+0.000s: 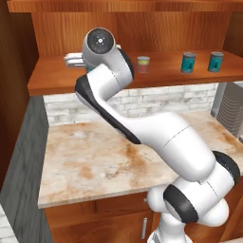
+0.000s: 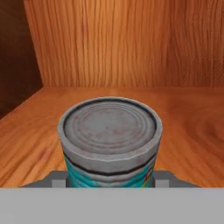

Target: Stack two cans on top of the other two cans in the cabinet.

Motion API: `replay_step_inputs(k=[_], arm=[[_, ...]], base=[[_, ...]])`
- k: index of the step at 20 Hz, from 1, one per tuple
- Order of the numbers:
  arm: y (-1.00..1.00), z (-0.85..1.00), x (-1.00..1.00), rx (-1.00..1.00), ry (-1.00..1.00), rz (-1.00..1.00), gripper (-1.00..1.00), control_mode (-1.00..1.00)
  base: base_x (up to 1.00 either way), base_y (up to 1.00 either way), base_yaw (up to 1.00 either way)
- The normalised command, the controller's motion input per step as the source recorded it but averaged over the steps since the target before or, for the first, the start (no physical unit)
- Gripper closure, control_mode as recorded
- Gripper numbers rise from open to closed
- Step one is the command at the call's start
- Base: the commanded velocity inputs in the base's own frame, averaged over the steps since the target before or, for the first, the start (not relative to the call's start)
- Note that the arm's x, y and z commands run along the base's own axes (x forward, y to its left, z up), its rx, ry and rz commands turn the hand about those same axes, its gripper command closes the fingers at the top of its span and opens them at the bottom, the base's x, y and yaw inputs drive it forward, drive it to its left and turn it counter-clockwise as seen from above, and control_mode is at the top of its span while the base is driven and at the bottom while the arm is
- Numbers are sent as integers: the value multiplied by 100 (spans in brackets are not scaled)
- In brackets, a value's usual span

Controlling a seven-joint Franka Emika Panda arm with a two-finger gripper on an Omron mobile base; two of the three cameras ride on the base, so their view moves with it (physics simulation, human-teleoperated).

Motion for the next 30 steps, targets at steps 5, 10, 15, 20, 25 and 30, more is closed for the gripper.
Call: replay_step_inputs(k=[5, 10, 15, 20, 25, 30], arm=[[-44, 12, -19, 0, -8, -25, 100, -100], [-44, 9, -12, -1, -11, -17, 100, -100], [-46, 14, -2, 0, -1, -8, 100, -100], [-47, 10, -2, 0, 0, -4, 100, -100], [-39, 12, 0, -1, 0, -7, 100, -100], [-30, 0, 0, -7, -7, -4, 100, -100]], base=[[0, 0, 0], [0, 0, 0], [0, 0, 0], [0, 0, 0], [0, 0, 0], [0, 0, 0]])
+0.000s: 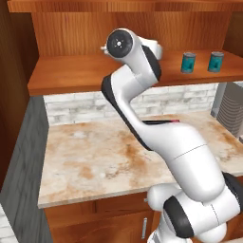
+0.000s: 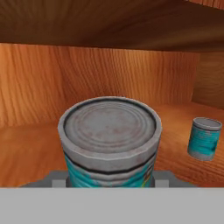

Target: Stack two cans on top of the other two cans in the cabinet.

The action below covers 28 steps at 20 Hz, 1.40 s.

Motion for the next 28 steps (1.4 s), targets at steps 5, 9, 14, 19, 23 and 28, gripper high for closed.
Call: replay_step_inputs(k=[5, 9, 14, 19, 23, 28], arm=[[-19, -8, 3, -13, -10, -1, 100, -100], [-23, 0, 11, -3, 0, -2, 100, -100], [-25, 5, 14, 0, 9, -5, 100, -100], [-23, 7, 15, 0, 17, -7, 100, -100], [-9, 0, 21, 0, 9, -4, 100, -100], [-3, -1, 18, 4, 0, 0, 100, -100]], base=[[0, 0, 0], [0, 0, 0], [0, 0, 0], [0, 0, 0], [0, 0, 0], [0, 0, 0]])
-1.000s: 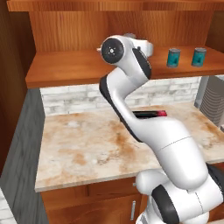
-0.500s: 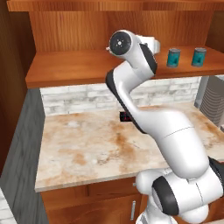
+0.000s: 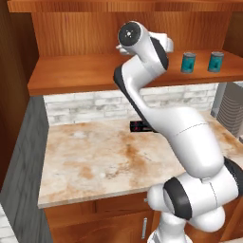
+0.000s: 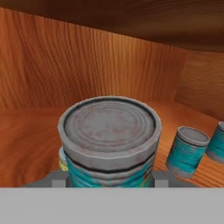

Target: Stack two cans on top of the other two cans in the cabinet.

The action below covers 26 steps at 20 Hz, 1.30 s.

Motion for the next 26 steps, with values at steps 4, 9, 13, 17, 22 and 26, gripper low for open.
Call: replay_step_inputs(k=[4, 9, 13, 17, 22, 26], arm=[[0, -4, 16, 5, 0, 0, 100, -100], [-2, -5, 18, 6, 0, 0, 100, -100], [-5, -2, 17, 5, -2, 0, 100, -100], [-6, 0, 15, 3, -1, 0, 100, -100], [0, 0, 11, 0, 0, 0, 100, -100], [0, -1, 13, 0, 0, 0, 100, -100]], base=[[0, 0, 0], [0, 0, 0], [0, 0, 0], [0, 0, 0], [0, 0, 0], [0, 0, 0]])
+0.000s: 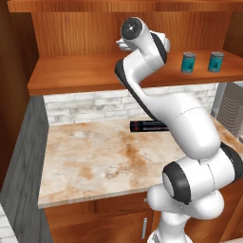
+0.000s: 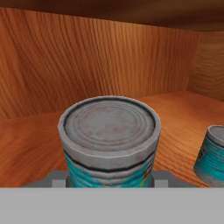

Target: Stack two cans on top of the other two cans in the cabinet.

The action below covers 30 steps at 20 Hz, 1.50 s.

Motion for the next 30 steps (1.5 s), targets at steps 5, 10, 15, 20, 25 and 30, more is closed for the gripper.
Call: replay_step_inputs(k=[5, 10, 15, 20, 25, 30], arm=[[0, -1, 17, 0, 0, 0, 100, -100], [0, -4, 13, 0, 0, 0, 100, -100], [0, -8, 11, 0, 0, 0, 100, -100], [0, -10, 7, 0, 0, 0, 100, -100], [0, -8, 8, 0, 0, 0, 100, -100], [0, -1, 8, 0, 0, 0, 100, -100]], base=[[0, 0, 0], [0, 0, 0], [0, 0, 0], [0, 0, 0], [0, 0, 0], [0, 0, 0]])
